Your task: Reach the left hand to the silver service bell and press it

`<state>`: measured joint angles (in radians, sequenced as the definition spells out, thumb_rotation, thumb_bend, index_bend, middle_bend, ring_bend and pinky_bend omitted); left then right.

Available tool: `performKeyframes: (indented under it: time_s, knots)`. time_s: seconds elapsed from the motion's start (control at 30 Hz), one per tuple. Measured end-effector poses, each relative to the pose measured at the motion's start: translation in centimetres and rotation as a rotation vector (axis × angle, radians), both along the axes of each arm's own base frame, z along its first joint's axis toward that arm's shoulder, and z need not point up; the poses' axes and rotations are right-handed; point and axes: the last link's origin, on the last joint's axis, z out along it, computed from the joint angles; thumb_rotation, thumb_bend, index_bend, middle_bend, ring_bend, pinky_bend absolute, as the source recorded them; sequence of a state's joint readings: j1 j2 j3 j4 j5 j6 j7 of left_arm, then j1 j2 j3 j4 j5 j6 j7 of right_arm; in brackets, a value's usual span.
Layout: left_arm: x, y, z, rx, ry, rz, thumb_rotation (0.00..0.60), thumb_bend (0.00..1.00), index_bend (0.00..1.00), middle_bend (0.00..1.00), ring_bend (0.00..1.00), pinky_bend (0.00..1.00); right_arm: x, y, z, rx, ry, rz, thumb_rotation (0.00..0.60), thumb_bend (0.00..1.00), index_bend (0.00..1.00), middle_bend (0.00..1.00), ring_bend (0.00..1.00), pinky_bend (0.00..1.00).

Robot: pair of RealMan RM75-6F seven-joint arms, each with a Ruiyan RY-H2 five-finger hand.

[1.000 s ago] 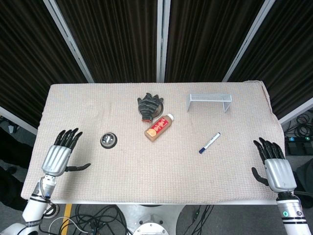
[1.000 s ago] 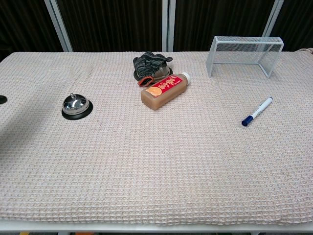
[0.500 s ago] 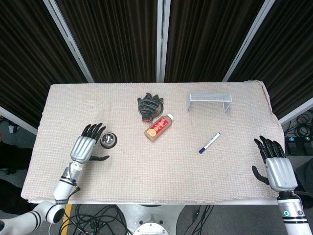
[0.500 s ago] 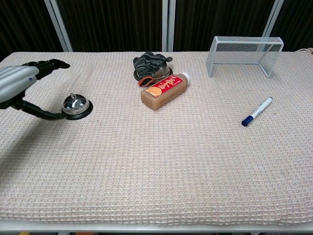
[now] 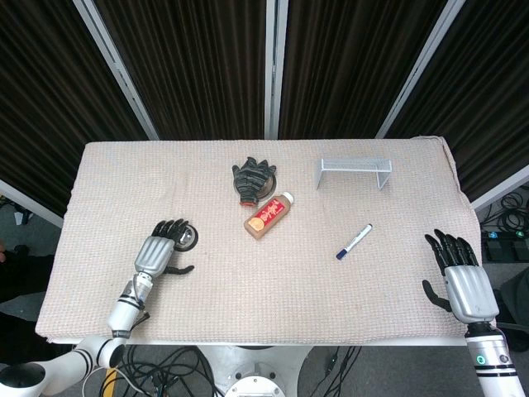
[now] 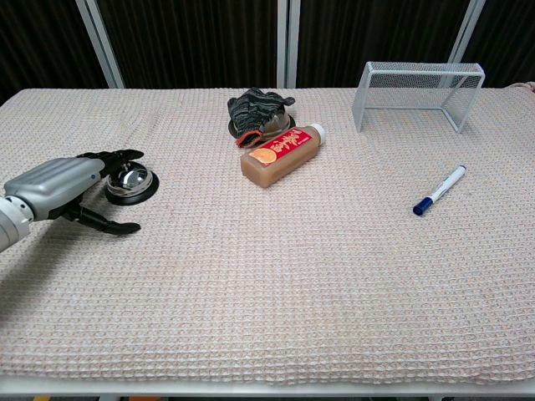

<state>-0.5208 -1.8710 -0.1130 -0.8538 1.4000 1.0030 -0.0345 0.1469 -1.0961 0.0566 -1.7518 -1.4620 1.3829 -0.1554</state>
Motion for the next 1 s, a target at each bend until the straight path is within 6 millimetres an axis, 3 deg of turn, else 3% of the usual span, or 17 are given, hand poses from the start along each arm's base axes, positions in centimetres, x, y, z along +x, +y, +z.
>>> performKeyframes:
  time_s: [0.3,0.6,1.0]
  knots:
    - [2.2,0.7,1.3,0.083,-0.143,-0.025,0.390,0.00,0.00,0.00,0.00,0.00,0.0,0.0,-0.1,0.004,-0.001,-0.002,0.600,0.28,0.00,0.00,0.00,0.00]
    - [0.7,-0.8,0.0,0.016,-0.132,0.033,0.381,0.00,0.00,0.00,0.00,0.00,-0.3,-0.1,-0.2,0.005,0.003,-0.012,0.600,0.28,0.00,0.00,0.00,0.00]
    - [2.4,-0.1,1.1,0.067,-0.112,-0.060,0.365,0.00,0.00,0.00,0.00,0.00,-0.4,0.0,-0.1,0.004,-0.004,-0.016,0.600,0.28,0.00,0.00,0.00,0.00]
